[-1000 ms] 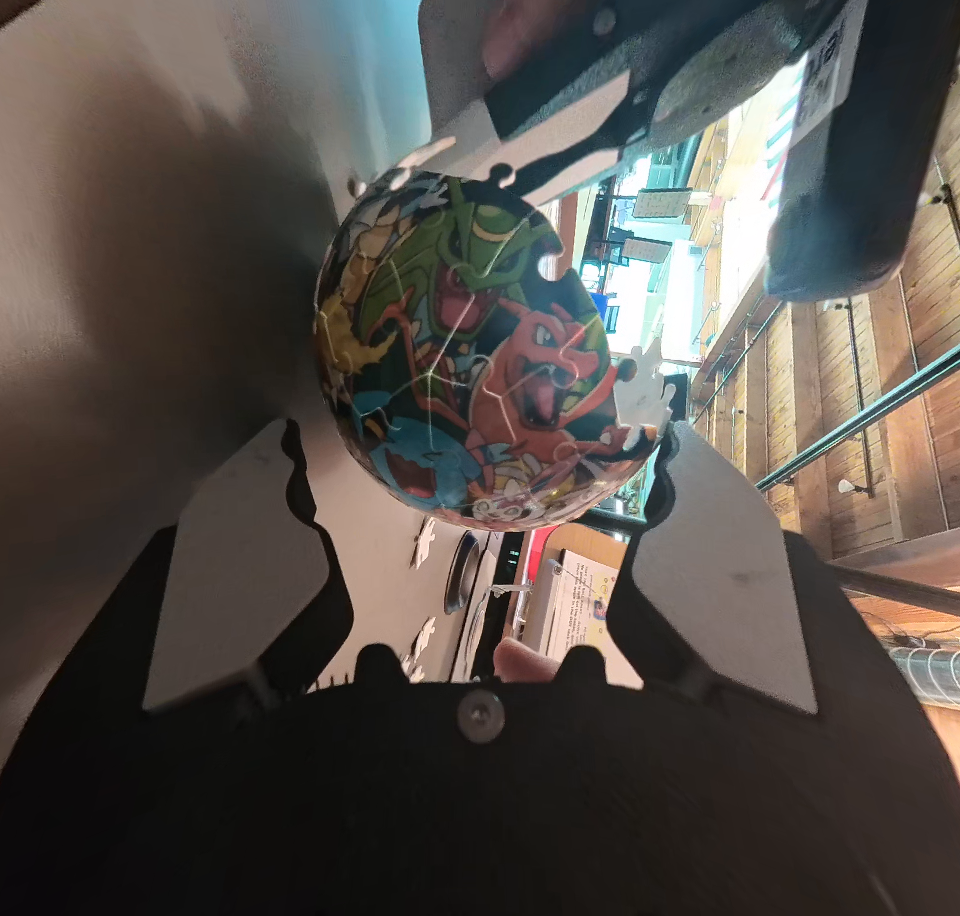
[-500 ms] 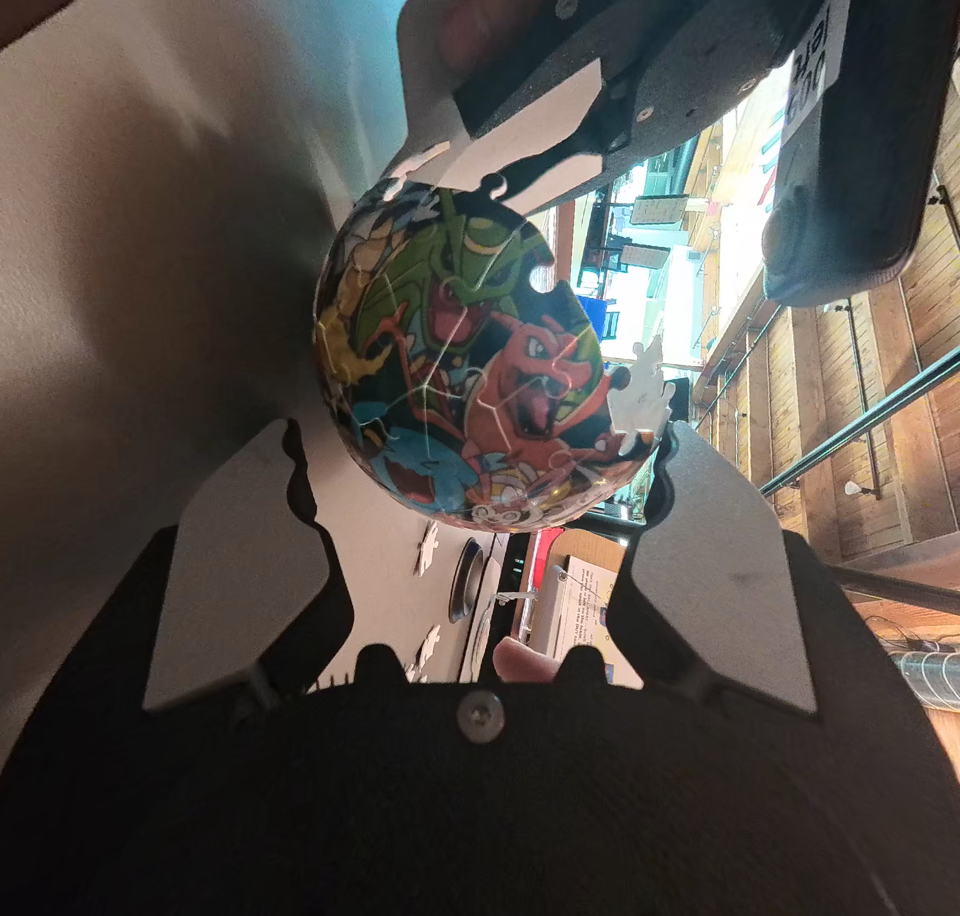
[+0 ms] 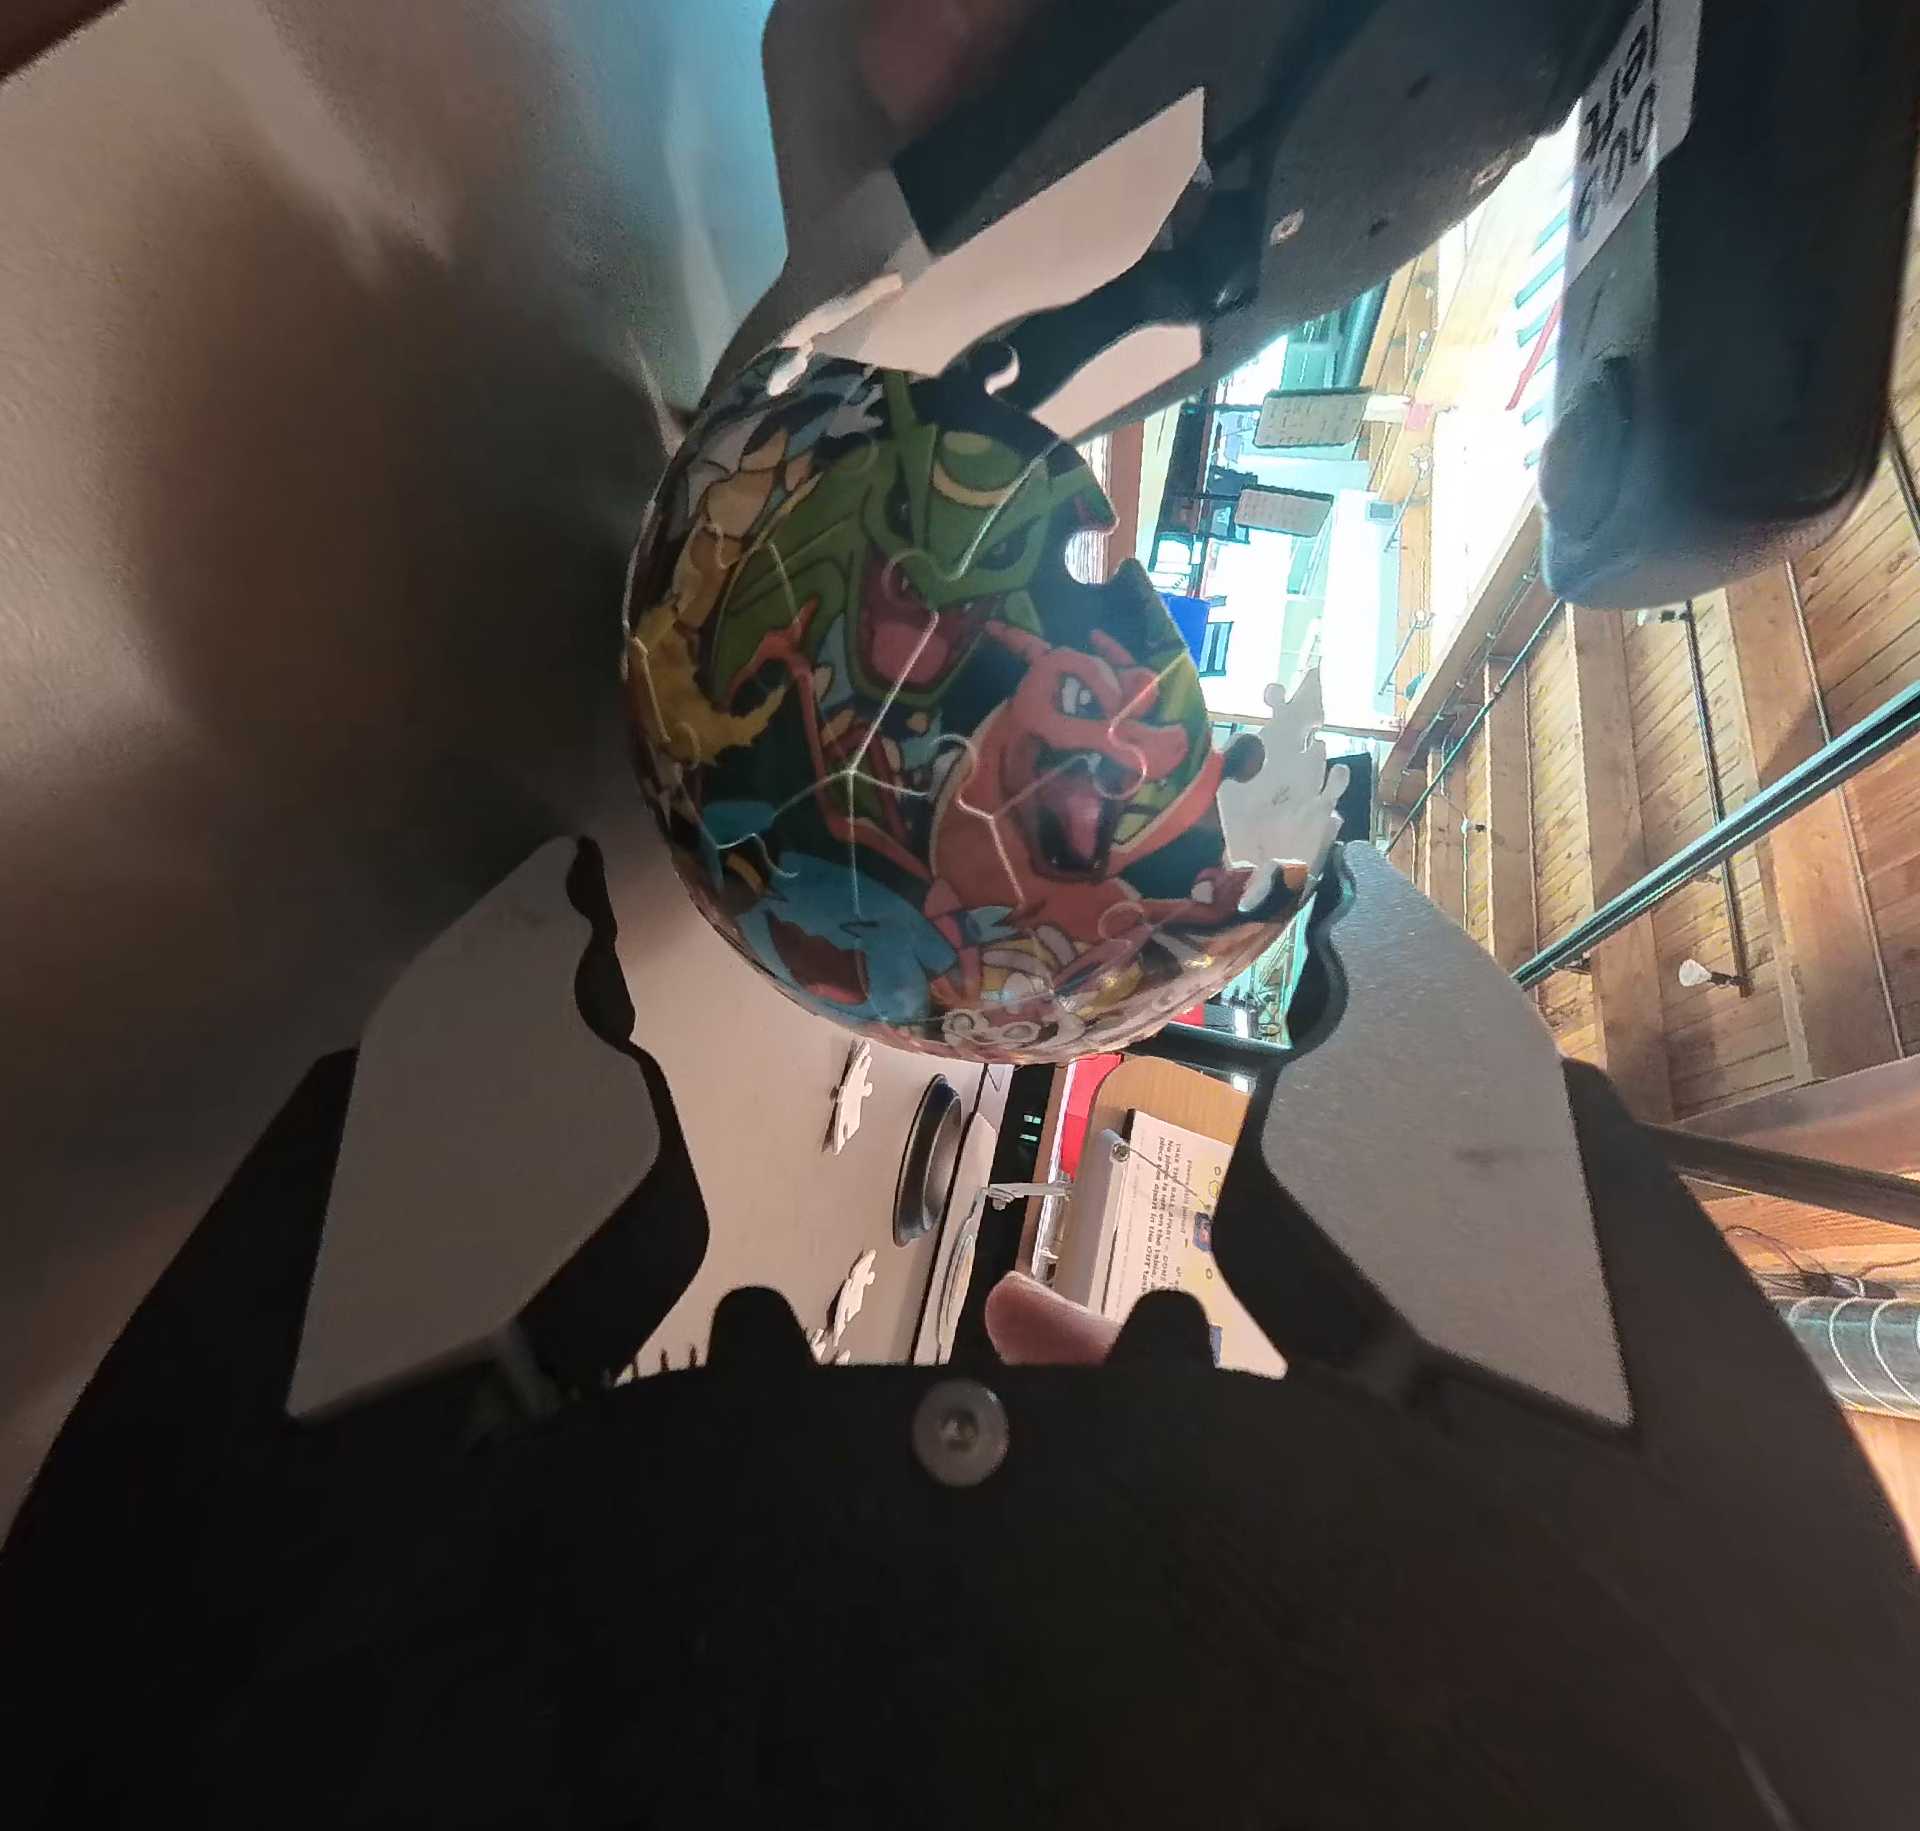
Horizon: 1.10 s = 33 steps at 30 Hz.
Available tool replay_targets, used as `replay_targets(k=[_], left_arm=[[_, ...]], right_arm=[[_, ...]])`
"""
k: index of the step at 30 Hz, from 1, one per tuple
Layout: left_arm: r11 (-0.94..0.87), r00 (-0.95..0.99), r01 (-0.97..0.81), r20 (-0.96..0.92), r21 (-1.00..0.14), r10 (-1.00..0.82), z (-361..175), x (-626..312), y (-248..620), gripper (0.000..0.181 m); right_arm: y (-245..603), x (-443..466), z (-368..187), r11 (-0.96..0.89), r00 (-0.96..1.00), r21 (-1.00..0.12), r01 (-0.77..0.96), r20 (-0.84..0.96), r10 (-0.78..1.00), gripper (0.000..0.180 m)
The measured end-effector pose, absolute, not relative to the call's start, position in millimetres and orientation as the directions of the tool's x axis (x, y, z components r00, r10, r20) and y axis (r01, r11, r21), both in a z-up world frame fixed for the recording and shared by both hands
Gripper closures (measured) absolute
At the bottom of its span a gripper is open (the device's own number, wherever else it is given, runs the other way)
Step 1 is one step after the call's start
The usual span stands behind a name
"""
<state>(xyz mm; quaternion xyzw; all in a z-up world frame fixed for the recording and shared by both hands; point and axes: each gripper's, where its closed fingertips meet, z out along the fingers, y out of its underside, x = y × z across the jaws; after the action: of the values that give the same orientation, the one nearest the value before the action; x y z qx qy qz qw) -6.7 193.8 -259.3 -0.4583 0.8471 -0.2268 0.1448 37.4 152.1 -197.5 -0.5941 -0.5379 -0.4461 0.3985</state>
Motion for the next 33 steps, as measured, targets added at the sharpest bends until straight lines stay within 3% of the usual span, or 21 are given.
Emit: replay_targets(k=[1, 5, 18, 28, 33], left_arm=[[0.470, -0.533, -0.713, -0.033, -0.521, -0.845, -259, -5, 193, 0.156], [0.458, -0.514, -0.728, -0.036, -0.511, -0.857, -260, -5, 197, 0.165], [0.431, -0.491, -0.768, 0.004, -0.473, -0.871, -246, -20, 197, 0.166], [0.414, -0.465, -0.813, 0.028, -0.409, -0.885, -260, -23, 197, 0.166], [0.365, -0.426, -0.791, 0.013, -0.490, -0.905, -247, -21, 206, 0.153]], right_arm=[[152, 37, -198, -0.103, 0.023, 0.007, 0.995, 0.959, 0.284, 0.055], [152, 37, -197, -0.104, 0.016, 0.014, 0.994, 0.958, 0.285, 0.055], [154, 31, -197, -0.100, -0.021, 0.052, 0.994, 0.959, 0.284, 0.054], [160, 29, -195, -0.081, -0.120, 0.153, 0.985, 0.940, 0.318, 0.053], [160, 23, -198, -0.050, -0.152, 0.179, 0.983, 0.930, 0.334, 0.050]])
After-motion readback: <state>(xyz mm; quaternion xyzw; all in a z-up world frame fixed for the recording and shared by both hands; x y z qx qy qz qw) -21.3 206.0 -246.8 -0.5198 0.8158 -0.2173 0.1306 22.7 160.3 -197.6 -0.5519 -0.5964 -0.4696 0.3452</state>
